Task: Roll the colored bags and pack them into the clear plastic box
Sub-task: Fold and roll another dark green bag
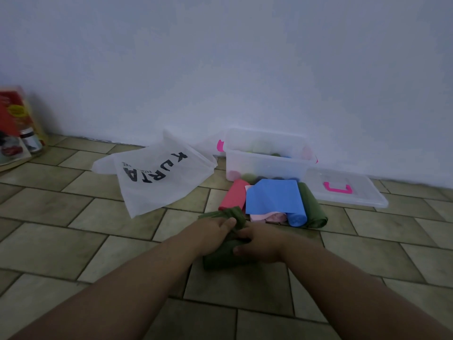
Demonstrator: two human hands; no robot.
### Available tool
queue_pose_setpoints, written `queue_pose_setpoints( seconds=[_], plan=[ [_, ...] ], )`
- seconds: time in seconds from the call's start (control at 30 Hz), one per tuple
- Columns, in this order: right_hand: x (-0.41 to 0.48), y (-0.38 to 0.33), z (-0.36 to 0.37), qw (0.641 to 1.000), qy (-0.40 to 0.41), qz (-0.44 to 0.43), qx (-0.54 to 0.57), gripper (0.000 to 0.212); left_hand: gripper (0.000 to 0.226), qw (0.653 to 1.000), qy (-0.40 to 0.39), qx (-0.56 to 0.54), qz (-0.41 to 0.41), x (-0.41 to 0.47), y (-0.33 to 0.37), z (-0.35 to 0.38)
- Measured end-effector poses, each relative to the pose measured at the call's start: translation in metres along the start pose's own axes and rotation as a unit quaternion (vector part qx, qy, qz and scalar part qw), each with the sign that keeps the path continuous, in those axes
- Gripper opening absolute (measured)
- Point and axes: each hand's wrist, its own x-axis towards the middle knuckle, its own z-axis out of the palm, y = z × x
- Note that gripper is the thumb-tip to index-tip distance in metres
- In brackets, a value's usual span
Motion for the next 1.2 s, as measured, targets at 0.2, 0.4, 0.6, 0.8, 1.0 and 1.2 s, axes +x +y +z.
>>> queue_pose_setpoints(
  seconds=[0.2, 0.4, 0.6, 0.8, 1.0, 1.2],
  plan=[
    [0.009, 0.000, -0.001, 1.000, -0.011, 0.015, 0.004, 0.038, 0.041, 0.991, 0.114, -0.018, 0.062, -0.018, 0.001, 0.003],
    [0.000, 0.008, 0.011, 0.995, 0.093, 0.009, 0.022, 0.047, 0.044, 0.991, 0.120, 0.041, 0.047, -0.037, 0.002, 0.020],
    [-0.024, 0.025, 0.041, 0.972, 0.220, -0.082, -0.020, 0.044, 0.040, 0.996, 0.075, 0.042, 0.033, -0.033, -0.004, 0.013],
    [-0.026, 0.024, 0.030, 0.981, 0.181, -0.071, -0.012, 0.032, 0.034, 0.997, 0.022, 0.064, 0.023, -0.040, 0.002, -0.004],
    [-0.021, 0.010, 0.020, 0.976, 0.202, -0.062, -0.049, 0.030, 0.042, 0.992, 0.055, 0.107, 0.027, -0.042, 0.004, 0.009],
    [-0.020, 0.001, 0.029, 0.977, 0.195, -0.068, -0.060, 0.031, 0.039, 0.976, 0.067, 0.205, -0.029, -0.033, 0.004, -0.005]
  ],
)
